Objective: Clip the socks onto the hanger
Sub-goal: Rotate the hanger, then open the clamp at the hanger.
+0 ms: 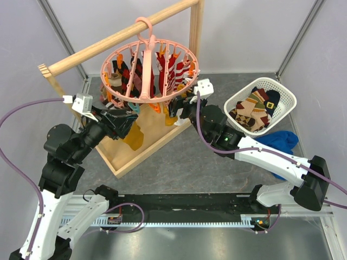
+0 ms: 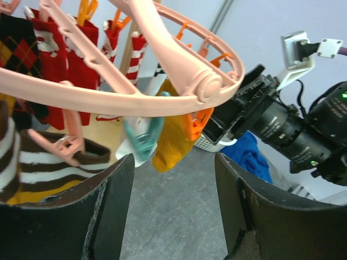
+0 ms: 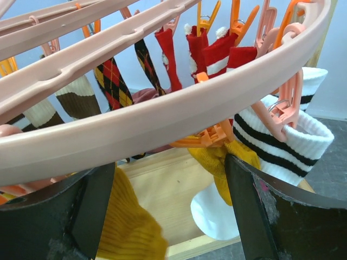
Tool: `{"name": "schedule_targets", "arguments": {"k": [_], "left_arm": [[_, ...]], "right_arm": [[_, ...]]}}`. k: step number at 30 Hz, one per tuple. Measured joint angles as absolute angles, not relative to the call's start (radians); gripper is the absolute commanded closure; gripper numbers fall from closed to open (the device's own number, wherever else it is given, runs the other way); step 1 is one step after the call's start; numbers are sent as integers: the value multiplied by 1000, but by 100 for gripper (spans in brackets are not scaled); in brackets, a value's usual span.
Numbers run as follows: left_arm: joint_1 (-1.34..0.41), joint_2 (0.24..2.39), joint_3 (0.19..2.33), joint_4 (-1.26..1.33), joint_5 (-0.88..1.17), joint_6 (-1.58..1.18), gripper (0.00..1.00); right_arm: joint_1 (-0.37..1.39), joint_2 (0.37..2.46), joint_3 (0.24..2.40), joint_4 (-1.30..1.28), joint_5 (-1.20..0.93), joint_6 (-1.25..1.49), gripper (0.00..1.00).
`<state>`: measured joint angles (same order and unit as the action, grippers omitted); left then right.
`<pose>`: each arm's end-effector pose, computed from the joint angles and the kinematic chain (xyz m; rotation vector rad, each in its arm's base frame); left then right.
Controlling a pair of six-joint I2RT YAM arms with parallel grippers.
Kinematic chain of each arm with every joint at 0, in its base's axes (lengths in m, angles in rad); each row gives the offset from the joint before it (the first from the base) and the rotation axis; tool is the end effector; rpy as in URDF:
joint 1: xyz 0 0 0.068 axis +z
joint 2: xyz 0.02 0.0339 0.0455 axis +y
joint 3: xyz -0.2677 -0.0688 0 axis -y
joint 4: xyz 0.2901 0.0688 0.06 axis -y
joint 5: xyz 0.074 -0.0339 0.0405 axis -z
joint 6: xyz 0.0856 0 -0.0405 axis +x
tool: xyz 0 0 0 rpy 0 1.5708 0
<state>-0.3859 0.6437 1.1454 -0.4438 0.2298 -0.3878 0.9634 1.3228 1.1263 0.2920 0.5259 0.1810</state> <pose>0.1673 -0.0890 0.4754 0.1888 1.5557 -0.7881 0.2624 0.3022 0.3893 -0.1558 1.5034 0.5355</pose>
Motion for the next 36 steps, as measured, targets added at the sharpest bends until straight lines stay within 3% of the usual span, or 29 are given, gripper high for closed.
{"name": "schedule_targets", "arguments": {"k": [13, 19, 36], "left_arm": [[-475, 697, 1151, -430, 235, -438, 32], [-663, 730, 1155, -407, 60, -437, 33], [-921, 839, 1142, -296, -414, -340, 37]], "right_arm": [[963, 1323, 1122, 292, 515, 190, 11], [963, 1323, 1119, 295, 511, 197, 11], [963, 1323, 1073, 344, 504, 232, 11]]}}
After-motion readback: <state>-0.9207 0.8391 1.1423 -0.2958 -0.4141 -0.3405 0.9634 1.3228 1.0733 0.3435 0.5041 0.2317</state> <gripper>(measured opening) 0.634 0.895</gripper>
